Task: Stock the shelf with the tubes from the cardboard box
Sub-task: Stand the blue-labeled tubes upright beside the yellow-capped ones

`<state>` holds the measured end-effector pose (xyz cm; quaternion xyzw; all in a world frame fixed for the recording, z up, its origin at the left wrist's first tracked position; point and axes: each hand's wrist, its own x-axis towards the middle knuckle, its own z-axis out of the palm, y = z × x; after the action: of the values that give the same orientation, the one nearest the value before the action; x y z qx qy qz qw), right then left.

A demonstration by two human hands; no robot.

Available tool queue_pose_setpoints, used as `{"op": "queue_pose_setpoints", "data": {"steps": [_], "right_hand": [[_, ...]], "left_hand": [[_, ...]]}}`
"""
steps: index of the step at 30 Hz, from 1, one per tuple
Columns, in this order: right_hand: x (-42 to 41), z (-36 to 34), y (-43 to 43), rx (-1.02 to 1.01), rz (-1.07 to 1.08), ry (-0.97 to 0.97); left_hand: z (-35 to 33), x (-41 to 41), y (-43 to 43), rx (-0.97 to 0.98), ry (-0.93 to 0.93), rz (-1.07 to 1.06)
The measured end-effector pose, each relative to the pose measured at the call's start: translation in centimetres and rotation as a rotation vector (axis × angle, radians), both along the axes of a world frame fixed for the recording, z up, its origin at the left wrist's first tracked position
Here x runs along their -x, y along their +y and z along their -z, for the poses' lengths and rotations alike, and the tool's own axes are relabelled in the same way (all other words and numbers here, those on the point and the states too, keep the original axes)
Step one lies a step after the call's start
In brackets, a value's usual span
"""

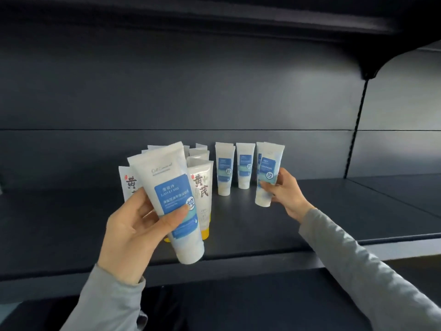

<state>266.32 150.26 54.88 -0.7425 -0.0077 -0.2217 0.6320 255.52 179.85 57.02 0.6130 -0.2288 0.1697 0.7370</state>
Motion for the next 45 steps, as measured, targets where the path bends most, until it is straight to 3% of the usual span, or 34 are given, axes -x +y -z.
{"op": "queue_pose_setpoints", "data": {"steps": [12,15,19,31,38,45], "right_hand": [[-10.9,0.9,-0.3,0.123,0.043,-0.011],[-11.4,1.8,0.1,0.08,0.011,0.003],[-11.3,2.4,0.1,0.171,-0.018,-0.014],[-11.7,2.8,-0.7,0.211,0.065,0.085],[-7.0,0.2,-1.2,0.21,0.132,0.039],[6.5,-0.4,1.1,0.199,-0.171,-0.268]], "left_hand": [[-0.5,-1.3,-3.2,-0.066,-0.054,-0.074],[-0.1,-1.3,-3.7,-0.096,-0.058,-0.067],[0.2,-1.3,-4.5,-0.1,-0.044,-0.053],[0.4,-0.5,-5.5,-0.083,-0.015,-0.027],[0.5,-0.8,-6.3,-0.068,-0.024,-0.032],[0.4,-2.5,-8.6,-0.013,-0.023,-0.005]]}}
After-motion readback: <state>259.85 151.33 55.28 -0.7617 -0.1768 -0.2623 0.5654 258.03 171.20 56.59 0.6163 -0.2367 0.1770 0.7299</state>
